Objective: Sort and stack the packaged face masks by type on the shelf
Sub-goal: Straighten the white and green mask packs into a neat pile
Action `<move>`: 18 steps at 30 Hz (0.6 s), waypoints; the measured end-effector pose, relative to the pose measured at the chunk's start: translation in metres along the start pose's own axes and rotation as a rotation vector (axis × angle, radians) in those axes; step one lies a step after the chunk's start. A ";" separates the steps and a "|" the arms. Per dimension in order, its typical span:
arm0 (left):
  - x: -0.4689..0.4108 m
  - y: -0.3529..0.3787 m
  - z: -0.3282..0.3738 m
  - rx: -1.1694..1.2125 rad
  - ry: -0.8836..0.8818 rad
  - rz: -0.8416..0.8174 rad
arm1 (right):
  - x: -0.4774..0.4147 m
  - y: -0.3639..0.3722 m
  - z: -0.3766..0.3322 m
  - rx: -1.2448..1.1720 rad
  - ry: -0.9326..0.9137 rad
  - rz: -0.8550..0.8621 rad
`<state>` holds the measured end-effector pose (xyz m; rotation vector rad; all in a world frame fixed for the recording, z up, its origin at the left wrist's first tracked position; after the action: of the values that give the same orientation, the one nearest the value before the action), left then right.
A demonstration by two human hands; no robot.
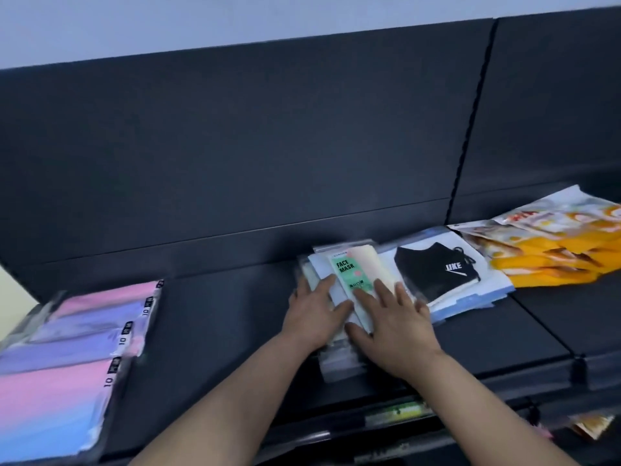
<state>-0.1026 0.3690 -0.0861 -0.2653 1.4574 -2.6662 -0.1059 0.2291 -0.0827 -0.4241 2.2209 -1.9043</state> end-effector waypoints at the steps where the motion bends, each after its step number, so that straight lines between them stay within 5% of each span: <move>1: -0.001 0.005 0.007 0.001 -0.008 -0.007 | 0.000 -0.002 0.009 -0.016 0.005 0.001; 6: -0.012 0.020 0.039 0.029 0.005 -0.039 | -0.007 -0.018 0.041 0.004 0.031 0.036; 9: -0.009 0.002 0.034 0.046 0.079 0.082 | -0.011 -0.025 0.036 0.076 -0.011 0.113; 14: 0.002 -0.036 0.032 -0.438 0.383 0.317 | 0.000 -0.048 0.009 -0.002 -0.223 0.368; 18: 0.000 -0.036 0.036 -0.610 0.578 0.206 | 0.012 -0.045 -0.009 -0.192 -0.405 0.236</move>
<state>-0.0956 0.3587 -0.0369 0.6404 2.2850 -2.1517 -0.1155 0.2276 -0.0360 -0.4996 2.0786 -1.3544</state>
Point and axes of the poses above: each hand's wrist, its own x-axis away from the middle knuckle, its own y-axis out of the palm, z = x × y, the point moved 7 cm from there along -x, towards the middle knuckle, and after that the axes turned 1 degree about z, right-handed, at the moved point
